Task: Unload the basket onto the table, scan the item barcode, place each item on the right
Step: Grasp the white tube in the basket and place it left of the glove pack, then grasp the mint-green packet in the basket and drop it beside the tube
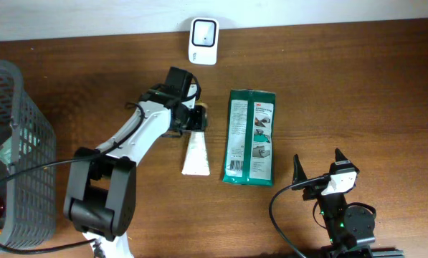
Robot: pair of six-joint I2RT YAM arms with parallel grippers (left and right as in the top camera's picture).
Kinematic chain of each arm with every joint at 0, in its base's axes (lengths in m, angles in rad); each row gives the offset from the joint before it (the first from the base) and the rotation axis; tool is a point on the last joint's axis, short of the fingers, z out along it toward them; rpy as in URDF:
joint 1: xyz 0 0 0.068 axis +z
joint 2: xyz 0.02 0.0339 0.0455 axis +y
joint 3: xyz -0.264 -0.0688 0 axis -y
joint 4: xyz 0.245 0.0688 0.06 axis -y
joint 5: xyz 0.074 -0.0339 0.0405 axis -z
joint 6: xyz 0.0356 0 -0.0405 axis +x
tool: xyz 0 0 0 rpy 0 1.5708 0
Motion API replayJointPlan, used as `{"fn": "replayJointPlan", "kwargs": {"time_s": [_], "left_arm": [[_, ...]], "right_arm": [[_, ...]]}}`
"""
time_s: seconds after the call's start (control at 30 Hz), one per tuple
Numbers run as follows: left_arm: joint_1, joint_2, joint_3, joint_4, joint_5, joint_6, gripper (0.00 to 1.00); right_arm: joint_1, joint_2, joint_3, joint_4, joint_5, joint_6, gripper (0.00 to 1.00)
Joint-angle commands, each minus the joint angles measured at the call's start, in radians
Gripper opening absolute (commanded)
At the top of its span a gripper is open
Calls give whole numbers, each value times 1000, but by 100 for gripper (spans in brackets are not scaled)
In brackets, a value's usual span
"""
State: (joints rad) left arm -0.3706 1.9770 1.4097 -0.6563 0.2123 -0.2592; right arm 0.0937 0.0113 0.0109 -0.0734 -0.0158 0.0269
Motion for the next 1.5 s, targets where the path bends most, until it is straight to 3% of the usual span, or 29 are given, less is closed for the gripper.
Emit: {"fn": "replayJointPlan", "kwargs": {"time_s": [0.0,0.13,0.17,0.23,0.27,0.3,0.33,0.4,0.5,0.57,0.63,0.77,0.87,0.93,1.23,1.27,1.33,1.4,1.47], "left_arm": [[-6,-3,4,9,61,-21,99],[90,-123,292,-207,89,2,99],[118,-156,368,-259,88,45,99],[243,-257,576,-400,56,254,99],[300,-290,616,-429,1,256,99],[365,-323,647,-448,-49,254,99],[535,-397,663,-457,-169,177,100],[731,-429,663,-476,-258,71,90],[1003,-384,626,-489,-281,-6,77],[1098,-284,564,-489,-280,-6,74],[1128,-199,496,-470,-274,-1,69],[1132,8,407,-364,-73,274,63],[1129,101,406,-334,-16,373,63],[1115,152,406,-300,40,412,63],[1052,283,404,-254,-39,434,63],[1052,299,404,-265,-69,433,60],[1054,306,399,-272,-76,433,17],[1054,304,400,-287,-77,433,3],[1057,302,433,-325,-79,406,0]], "right_arm": [[4,-6,-5,-5,2,10,98],[4,-6,-5,-5,2,10,99],[4,-6,-5,-5,2,10,98],[4,-6,-5,-5,2,10,98],[4,-6,-5,-5,2,10,98],[4,-6,-5,-5,2,10,98],[4,-6,-5,-5,2,10,98],[4,-6,-5,-5,2,10,98],[4,-6,-5,-5,2,10,98],[4,-6,-5,-5,2,10,98],[4,-6,-5,-5,2,10,98],[4,-6,-5,-5,2,10,98],[4,-6,-5,-5,2,10,98],[4,-6,-5,-5,2,10,98],[4,-6,-5,-5,2,10,98],[4,-6,-5,-5,2,10,98],[4,-6,-5,-5,2,10,98],[4,-6,-5,-5,2,10,98],[4,-6,-5,-5,2,10,98]]}}
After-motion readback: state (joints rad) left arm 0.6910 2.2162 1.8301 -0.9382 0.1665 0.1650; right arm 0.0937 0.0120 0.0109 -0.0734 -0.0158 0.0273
